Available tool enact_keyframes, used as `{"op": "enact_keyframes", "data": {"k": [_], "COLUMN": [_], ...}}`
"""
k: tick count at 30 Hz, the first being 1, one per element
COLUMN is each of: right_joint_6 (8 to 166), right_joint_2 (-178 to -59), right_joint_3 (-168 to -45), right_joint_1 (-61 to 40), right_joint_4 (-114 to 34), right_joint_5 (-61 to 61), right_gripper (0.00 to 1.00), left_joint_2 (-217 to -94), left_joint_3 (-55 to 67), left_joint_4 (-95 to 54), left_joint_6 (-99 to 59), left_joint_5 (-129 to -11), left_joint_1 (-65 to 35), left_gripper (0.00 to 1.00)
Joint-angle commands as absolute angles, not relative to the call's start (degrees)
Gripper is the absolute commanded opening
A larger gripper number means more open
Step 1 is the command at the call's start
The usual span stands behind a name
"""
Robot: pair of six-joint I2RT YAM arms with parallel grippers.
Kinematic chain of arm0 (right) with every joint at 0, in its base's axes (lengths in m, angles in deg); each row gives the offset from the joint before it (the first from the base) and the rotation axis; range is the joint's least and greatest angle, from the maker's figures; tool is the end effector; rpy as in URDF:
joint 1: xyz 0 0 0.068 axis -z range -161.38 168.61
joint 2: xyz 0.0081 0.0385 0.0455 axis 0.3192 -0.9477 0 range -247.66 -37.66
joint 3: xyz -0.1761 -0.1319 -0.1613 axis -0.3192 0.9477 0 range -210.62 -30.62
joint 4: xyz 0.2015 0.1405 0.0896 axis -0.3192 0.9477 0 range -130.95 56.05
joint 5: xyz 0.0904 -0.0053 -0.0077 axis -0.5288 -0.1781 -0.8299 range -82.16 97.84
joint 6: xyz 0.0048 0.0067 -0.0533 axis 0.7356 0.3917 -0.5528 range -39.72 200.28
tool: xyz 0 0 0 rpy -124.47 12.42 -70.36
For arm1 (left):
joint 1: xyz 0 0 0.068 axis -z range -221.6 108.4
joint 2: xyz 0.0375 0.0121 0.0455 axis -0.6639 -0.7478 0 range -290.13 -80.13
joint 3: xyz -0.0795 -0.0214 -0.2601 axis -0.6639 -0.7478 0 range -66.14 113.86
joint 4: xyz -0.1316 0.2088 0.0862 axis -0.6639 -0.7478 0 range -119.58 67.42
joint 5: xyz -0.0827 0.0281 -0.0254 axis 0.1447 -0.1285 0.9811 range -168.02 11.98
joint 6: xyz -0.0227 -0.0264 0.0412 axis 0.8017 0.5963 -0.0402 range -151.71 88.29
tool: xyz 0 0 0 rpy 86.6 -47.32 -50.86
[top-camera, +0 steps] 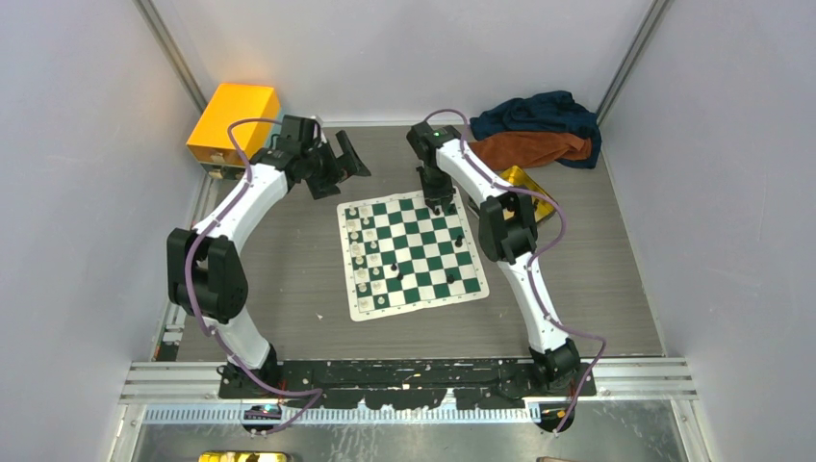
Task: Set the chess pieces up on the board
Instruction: Place the chess piece on the chessboard, then pick up the chess piece from the chessboard.
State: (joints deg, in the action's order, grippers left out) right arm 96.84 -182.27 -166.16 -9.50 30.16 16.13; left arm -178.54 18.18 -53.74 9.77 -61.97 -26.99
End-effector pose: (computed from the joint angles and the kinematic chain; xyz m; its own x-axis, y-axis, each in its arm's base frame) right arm 0.4480 0.2335 0.1794 -0.9597 -0.1931 -0.2039 -0.1786 0.9800 -0.0877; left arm 0.3721 -0.1071 0.2962 -0.8002 -0.4492 -0.3973 -0.1326 0.7786 -0.6133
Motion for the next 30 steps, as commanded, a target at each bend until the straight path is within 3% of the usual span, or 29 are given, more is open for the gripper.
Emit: {"op": "enact_keyframes", "data": {"k": [1, 9, 16, 30], "right_joint_6": [95.6, 95.6, 95.3, 95.8], "right_joint_2": [-180.6, -175.5, -164.1, -132.9], "right_joint_3": [-167.7, -165.7, -157.0, -111.2], "right_joint_1": [-9.5, -9.6, -10.9, -23.4], "right_joint_4": [29.3, 27.2, 22.6, -0.9], "right_joint_5": [15.6, 15.9, 17.1, 5.0], "right_gripper": [0.31, 0.31, 0.32, 0.33], "left_joint_2": [-178.5, -178.0, -175.7, -158.3], "left_joint_3": [20.7, 21.3, 21.8, 8.6], "left_joint_4": [-52.7, -54.0, -58.2, -61.1], "left_joint_6": [9.2, 8.8, 6.6, 5.6], "left_joint_5": [-62.2, -63.1, -64.8, -70.4], "left_joint_1": [-27.1, -27.1, -27.1, -27.0], "left_gripper": [1.00, 1.00, 1.00, 1.00]}}
